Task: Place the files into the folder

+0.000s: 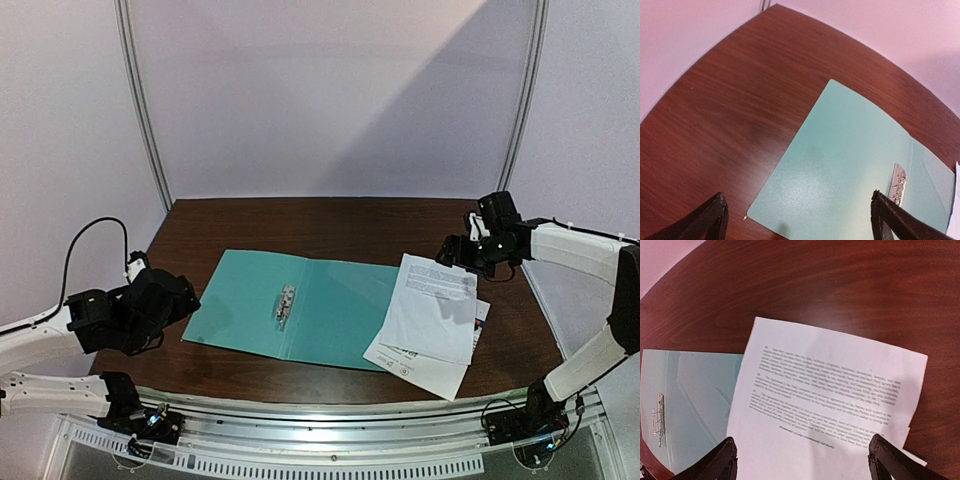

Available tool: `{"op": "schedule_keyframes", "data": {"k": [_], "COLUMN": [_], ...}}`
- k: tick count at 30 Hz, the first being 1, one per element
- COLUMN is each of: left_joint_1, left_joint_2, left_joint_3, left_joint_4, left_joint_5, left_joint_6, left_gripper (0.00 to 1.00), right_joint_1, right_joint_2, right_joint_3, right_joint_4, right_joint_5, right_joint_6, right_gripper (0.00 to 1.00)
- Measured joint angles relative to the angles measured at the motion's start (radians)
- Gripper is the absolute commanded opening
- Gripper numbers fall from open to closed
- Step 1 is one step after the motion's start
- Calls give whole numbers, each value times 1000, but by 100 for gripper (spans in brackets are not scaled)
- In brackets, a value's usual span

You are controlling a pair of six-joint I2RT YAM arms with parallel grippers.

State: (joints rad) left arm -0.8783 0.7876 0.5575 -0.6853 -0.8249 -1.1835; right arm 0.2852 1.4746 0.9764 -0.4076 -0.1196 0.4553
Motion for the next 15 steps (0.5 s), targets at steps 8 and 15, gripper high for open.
{"op": "schedule_keyframes", "data": {"k": [8, 15], "left_joint_1": [0, -1], "left_joint_2": [116, 370], "left_joint_3": [82, 231], "left_joint_4": [296, 575], "left_joint_5": [129, 423], "left_joint_6": [380, 609], "left_gripper": [97, 93], "right_joint_1": [-180, -294], "right_joint_2": [-68, -76], "right_joint_3": [-137, -222], "right_joint_4": [7, 75], "right_joint_5": [-122, -267], "right_joint_6": [23, 41], "right_gripper": [87, 82]}}
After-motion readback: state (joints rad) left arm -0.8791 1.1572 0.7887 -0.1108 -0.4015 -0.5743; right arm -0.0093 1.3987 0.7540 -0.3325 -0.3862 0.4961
